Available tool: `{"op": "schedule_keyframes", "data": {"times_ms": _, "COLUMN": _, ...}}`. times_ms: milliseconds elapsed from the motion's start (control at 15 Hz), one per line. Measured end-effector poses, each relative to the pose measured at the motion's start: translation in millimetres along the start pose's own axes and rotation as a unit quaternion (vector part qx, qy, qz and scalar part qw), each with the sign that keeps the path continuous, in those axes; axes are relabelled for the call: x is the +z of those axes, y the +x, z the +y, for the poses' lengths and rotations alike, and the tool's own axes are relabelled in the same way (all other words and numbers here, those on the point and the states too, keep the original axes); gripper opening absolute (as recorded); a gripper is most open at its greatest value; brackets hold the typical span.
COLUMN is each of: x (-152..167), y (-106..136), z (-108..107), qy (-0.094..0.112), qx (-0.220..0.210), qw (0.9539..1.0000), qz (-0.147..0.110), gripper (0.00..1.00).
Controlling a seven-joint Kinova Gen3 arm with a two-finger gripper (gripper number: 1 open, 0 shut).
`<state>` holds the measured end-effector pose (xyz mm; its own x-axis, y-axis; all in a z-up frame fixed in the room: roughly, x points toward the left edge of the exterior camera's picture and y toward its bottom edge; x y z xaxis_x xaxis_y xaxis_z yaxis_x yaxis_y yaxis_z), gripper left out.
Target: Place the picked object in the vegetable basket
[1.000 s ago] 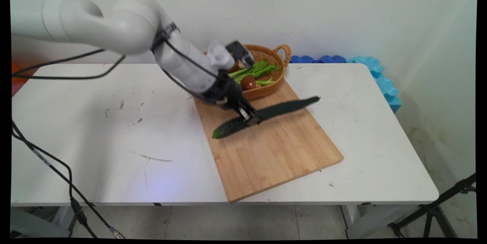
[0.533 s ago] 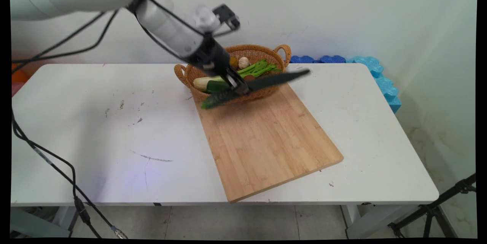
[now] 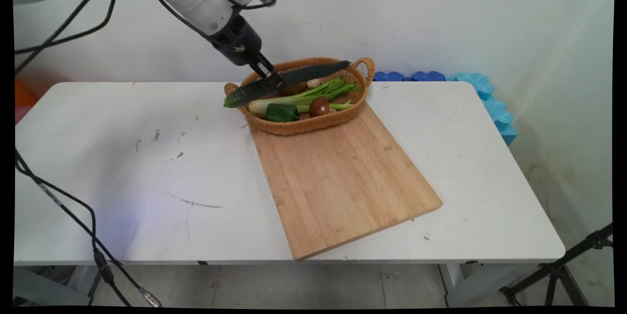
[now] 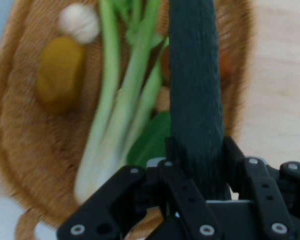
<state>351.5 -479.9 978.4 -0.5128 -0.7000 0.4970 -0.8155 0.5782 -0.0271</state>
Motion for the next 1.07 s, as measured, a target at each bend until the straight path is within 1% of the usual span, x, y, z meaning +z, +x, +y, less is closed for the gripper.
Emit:
{"op": "schedule_keyframes", "data": {"times_ms": 133, "x": 3.2, "y": -1.7, "z": -9.4, "qy": 0.009, "qx": -0.016, "qw": 0.9998, "qz": -0.007, "gripper": 0.0}}
{"op": "schedule_keyframes", "data": {"times_ms": 600, "x": 28.8, "y": -11.6, "z": -31.1, "qy": 0.036, "qx": -0.033, "qw": 0.9983, "qz": -0.032, "gripper": 0.0}}
{"op": "schedule_keyframes", "data": {"times_ms": 800, "x": 38.1, "y": -13.0, "z": -36.8, "qy": 0.043, "qx": -0.038, "qw": 0.9976, "qz": -0.038, "gripper": 0.0}}
{"op": "schedule_keyframes", "data": {"times_ms": 933, "x": 43.3, "y": -13.0, "z": -38.7, "qy": 0.044, "qx": -0.04, "qw": 0.9975, "qz": -0.038, "gripper": 0.0}}
{"op": "schedule_keyframes", "data": {"times_ms": 1000, "x": 45.4, "y": -12.4, "z": -39.1, "qy": 0.043, "qx": -0.041, "qw": 0.9975, "qz": -0.037, "gripper": 1.0}}
{"op": "schedule_keyframes", "data": {"times_ms": 1067, "x": 46.8, "y": -11.8, "z": -39.4, "qy": 0.042, "qx": -0.041, "qw": 0.9976, "qz": -0.036, "gripper": 1.0}}
